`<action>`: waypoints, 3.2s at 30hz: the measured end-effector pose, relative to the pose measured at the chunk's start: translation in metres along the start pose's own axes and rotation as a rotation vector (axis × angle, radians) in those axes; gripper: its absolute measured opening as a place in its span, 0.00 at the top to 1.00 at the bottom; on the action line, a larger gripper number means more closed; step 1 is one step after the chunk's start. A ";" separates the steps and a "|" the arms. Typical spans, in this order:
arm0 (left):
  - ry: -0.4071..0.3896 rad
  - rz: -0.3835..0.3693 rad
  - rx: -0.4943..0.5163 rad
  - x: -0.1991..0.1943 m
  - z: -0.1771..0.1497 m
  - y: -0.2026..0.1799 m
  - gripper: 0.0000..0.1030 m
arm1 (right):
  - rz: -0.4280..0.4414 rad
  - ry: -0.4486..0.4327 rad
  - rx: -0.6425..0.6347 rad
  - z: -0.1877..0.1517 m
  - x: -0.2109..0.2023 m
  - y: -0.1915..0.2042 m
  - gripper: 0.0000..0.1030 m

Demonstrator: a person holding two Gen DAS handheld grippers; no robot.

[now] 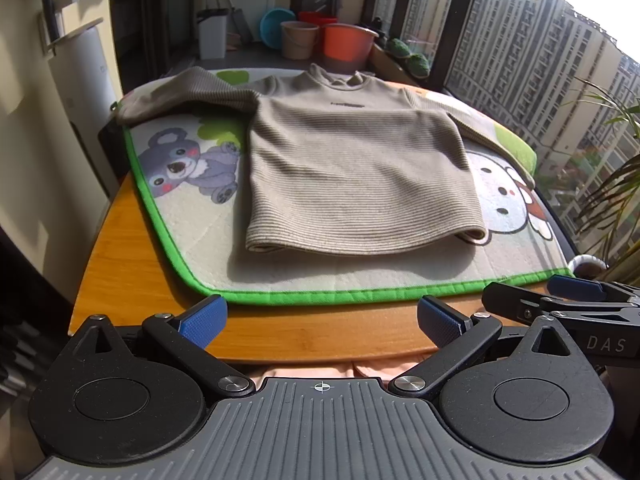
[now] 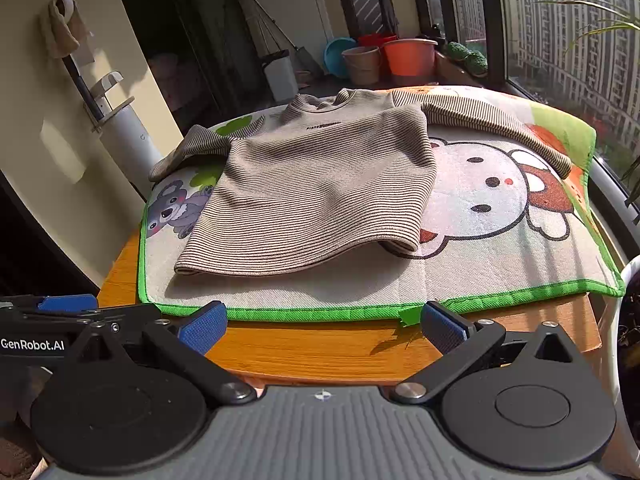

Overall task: Fold clothes
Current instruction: 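Move the right gripper to a sleeve cuff while the left gripper approaches the shirt body, then grasp the sleeve cuff with the right gripper and lift it across the shirt body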

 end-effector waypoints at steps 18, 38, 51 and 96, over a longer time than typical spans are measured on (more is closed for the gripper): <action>0.003 -0.065 0.039 0.026 0.015 -0.004 0.00 | 0.076 0.015 0.075 0.016 0.025 -0.020 0.00; -0.203 -0.502 -0.016 0.183 0.138 0.007 0.00 | 0.121 -0.181 0.616 0.082 0.151 -0.168 0.00; -0.165 -0.682 -0.133 0.243 0.154 0.038 0.00 | 0.051 -0.109 0.925 0.091 0.208 -0.225 0.00; -0.143 -0.675 -0.355 0.229 0.169 0.102 0.00 | -0.033 -0.110 0.138 0.323 0.244 0.029 0.84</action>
Point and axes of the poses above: each gripper's, at about its wrist camera, not at the fingertips, and x roughly the way its jaws point, y to its left, z to its top, the point moved 2 cm from there along x, roughly the way its jaws point, and after that the axes turned 11 degrees about -z, right-handed, at the moved point
